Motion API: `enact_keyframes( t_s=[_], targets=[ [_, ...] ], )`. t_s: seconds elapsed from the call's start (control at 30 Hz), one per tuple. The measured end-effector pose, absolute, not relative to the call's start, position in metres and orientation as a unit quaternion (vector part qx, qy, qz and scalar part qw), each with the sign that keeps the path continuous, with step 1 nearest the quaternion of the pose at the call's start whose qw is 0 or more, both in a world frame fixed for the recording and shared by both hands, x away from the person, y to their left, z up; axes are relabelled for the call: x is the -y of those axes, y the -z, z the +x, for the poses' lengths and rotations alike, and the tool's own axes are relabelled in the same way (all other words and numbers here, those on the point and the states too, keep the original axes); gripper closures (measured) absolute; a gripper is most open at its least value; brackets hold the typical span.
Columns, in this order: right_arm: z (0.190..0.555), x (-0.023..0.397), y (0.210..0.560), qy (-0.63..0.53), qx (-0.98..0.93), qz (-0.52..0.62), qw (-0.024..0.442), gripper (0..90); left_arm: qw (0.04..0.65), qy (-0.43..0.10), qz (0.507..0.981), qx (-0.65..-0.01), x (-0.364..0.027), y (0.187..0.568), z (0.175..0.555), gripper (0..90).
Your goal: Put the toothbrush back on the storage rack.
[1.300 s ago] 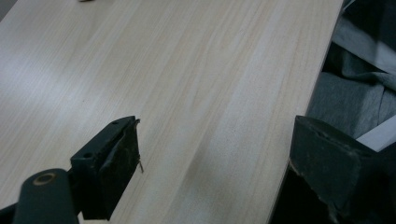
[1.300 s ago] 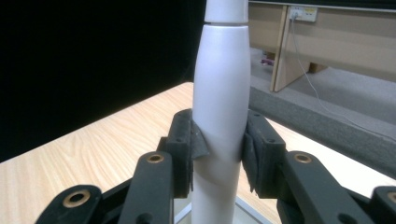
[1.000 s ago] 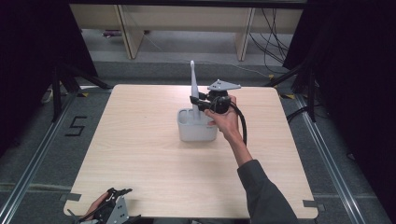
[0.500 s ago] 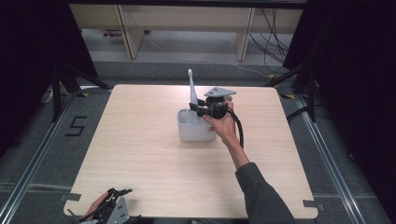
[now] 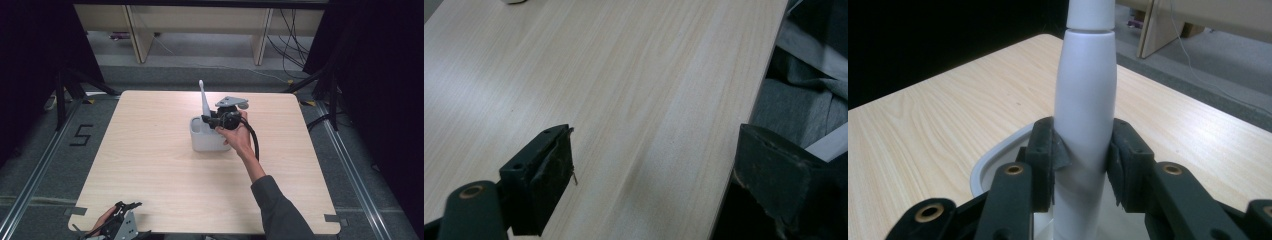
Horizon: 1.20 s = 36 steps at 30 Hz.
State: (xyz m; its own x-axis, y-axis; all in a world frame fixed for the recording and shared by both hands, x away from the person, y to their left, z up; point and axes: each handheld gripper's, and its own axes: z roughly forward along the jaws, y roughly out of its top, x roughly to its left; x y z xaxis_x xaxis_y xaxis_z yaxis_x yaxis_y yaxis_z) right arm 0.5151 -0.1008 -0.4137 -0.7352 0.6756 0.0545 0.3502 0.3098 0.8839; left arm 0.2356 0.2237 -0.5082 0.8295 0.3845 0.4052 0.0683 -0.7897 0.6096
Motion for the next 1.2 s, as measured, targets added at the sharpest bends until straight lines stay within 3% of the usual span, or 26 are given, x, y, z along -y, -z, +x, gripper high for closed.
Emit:
enact_keyframes(
  t_s=[1.2],
  targets=[
    [0.514, 0.097, 0.424, -0.468, -0.805, 0.329, 0.159, 64.7, 0.302, -0.264, 0.908, -0.125, -0.224, 0.509, 0.236, 15.3]
  ],
)
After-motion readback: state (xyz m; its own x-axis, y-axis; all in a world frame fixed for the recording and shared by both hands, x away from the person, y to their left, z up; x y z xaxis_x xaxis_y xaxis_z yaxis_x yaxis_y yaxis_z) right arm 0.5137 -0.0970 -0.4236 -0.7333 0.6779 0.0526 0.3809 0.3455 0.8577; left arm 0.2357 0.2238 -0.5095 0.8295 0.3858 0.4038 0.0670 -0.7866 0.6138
